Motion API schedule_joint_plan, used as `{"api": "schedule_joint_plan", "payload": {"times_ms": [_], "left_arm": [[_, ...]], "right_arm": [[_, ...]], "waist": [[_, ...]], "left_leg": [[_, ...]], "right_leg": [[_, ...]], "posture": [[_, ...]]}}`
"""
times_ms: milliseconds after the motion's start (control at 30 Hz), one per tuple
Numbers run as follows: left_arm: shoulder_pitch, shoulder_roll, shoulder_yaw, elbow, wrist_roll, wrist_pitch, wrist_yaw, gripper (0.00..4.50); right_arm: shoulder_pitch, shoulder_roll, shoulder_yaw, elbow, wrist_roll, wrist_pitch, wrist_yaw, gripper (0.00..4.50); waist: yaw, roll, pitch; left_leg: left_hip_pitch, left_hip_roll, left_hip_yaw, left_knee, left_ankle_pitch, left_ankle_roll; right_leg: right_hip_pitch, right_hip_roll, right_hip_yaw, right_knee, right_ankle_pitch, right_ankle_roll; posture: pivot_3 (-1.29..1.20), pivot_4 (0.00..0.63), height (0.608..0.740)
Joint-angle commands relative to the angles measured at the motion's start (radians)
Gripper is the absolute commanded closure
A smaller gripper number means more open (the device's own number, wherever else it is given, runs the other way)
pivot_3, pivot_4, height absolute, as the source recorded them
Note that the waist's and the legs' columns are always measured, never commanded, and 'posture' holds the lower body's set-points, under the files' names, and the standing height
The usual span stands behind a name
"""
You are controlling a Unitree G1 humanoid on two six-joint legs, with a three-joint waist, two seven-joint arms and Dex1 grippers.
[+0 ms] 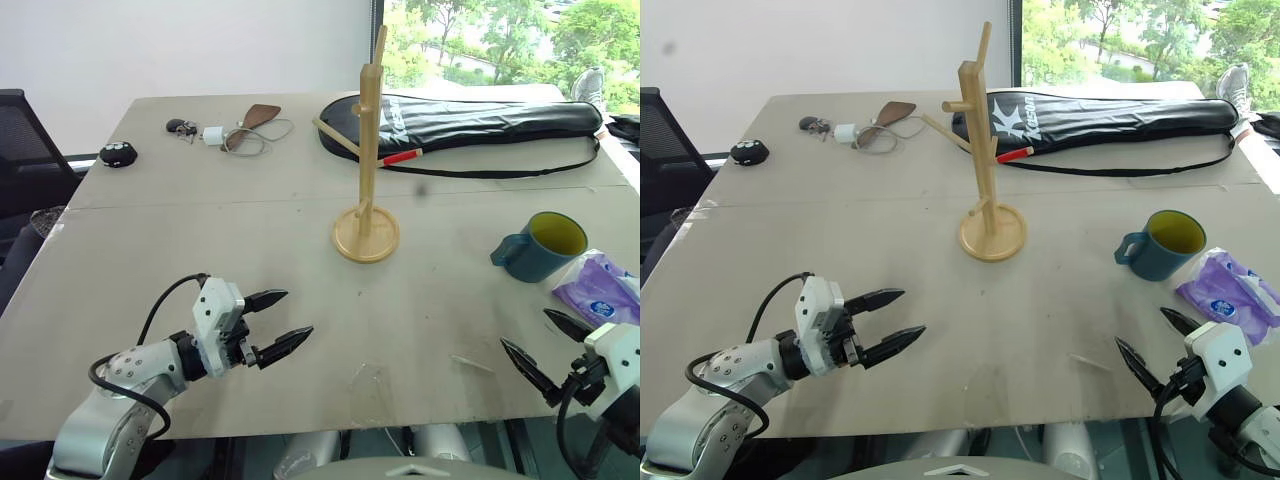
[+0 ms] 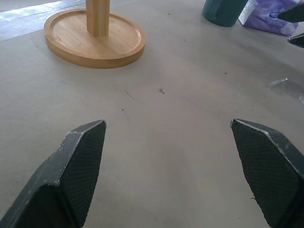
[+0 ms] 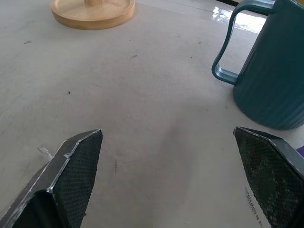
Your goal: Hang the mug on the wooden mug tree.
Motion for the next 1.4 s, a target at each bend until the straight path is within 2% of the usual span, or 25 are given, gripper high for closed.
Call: {"api": "schedule_joint_plan", "payload": {"times_ms": [33, 200, 400, 733, 967, 1067, 1300, 1333, 1400], "left_arm": [[-0.019, 0.018, 0.018, -0.007, -0.028, -0.019, -0.043, 0.2], [-0.078, 0.032, 0.023, 0.004, -0.096, -0.05, -0.165, 0.2], [-0.126, 0.077, 0.027, 0.011, -0.142, -0.049, -0.269, 0.2], [-0.208, 0.121, 0.045, -0.004, -0.217, 0.005, -0.271, 0.2], [-0.218, 0.126, 0.048, -0.004, -0.218, 0.012, -0.263, 0.2], [-0.217, 0.125, 0.051, 0.003, -0.212, 0.007, -0.264, 0.0], [-0.208, 0.119, 0.06, 0.013, -0.204, -0.005, -0.262, 0.0], [-0.207, 0.118, 0.061, 0.016, -0.203, -0.007, -0.264, 0.0], [-0.208, 0.115, 0.061, 0.019, -0.202, -0.008, -0.264, 0.0]], "right_arm": [[-0.022, 0.024, 0.017, -0.048, -0.017, -0.009, -0.045, 0.01], [-0.172, 0.074, 0.161, -0.141, -0.085, 0.212, -0.265, 0.01], [-0.361, 0.189, 0.244, -0.123, -0.108, 0.406, -0.473, 0.01], [-0.528, 0.328, 0.305, -0.019, -0.169, 0.419, -0.611, 0.01], [-0.624, 0.35, 0.303, 0.078, -0.205, 0.378, -0.634, 0.01], [-0.651, 0.356, 0.311, 0.127, -0.228, 0.352, -0.645, 0.9], [-0.671, 0.343, 0.297, 0.198, -0.274, 0.296, -0.645, 4.23], [-0.673, 0.338, 0.295, 0.204, -0.279, 0.288, -0.64, 4.46], [-0.668, 0.319, 0.293, 0.203, -0.284, 0.278, -0.621, 4.46]], "waist": [[0.0, 0.0, 0.0], [-0.004, 0.001, 0.001], [-0.002, 0.001, 0.001], [-0.007, 0.002, 0.002], [-0.009, 0.002, 0.002], [-0.01, 0.002, 0.002], [-0.012, 0.002, 0.002], [-0.013, 0.002, 0.002], [-0.017, 0.002, 0.002]], "left_leg": [[0.0, 0.0, 0.0, 0.0, 0.0, 0.0], [0.0, 0.001, 0.001, 0.0, 0.0, 0.0], [-0.001, 0.001, 0.0, -0.002, 0.0, 0.0], [-0.001, 0.001, 0.001, -0.002, 0.0, 0.0], [0.0, 0.001, 0.002, -0.003, 0.0, 0.0], [0.0, 0.001, 0.002, -0.003, 0.0, 0.0], [0.0, 0.001, 0.002, -0.003, 0.0, 0.0], [0.0, 0.001, 0.002, -0.003, 0.0, 0.0], [0.0, 0.001, 0.002, -0.003, 0.0, 0.0]], "right_leg": [[0.0, 0.0, 0.0, 0.0, 0.0, 0.0], [0.0, 0.001, 0.0, 0.0, 0.001, -0.001], [-0.002, 0.001, 0.0, -0.002, 0.001, -0.001], [-0.004, 0.006, 0.001, -0.001, 0.001, -0.001], [-0.004, 0.006, 0.001, -0.001, 0.001, -0.001], [-0.005, 0.006, 0.001, -0.001, 0.001, -0.001], [-0.005, 0.006, 0.002, -0.001, 0.001, -0.001], [-0.005, 0.006, 0.002, -0.001, 0.001, -0.001], [-0.005, 0.006, 0.002, -0.001, 0.001, -0.001]], "posture": [[0.0, 0.15, 0.74], [0.0, 0.15, 0.74], [0.0, 0.15, 0.74], [0.0, 0.15, 0.74], [0.0, 0.15, 0.74], [0.0, 0.15, 0.74], [0.0, 0.15, 0.74], [0.0, 0.15, 0.74], [0.0, 0.15, 0.74]]}}
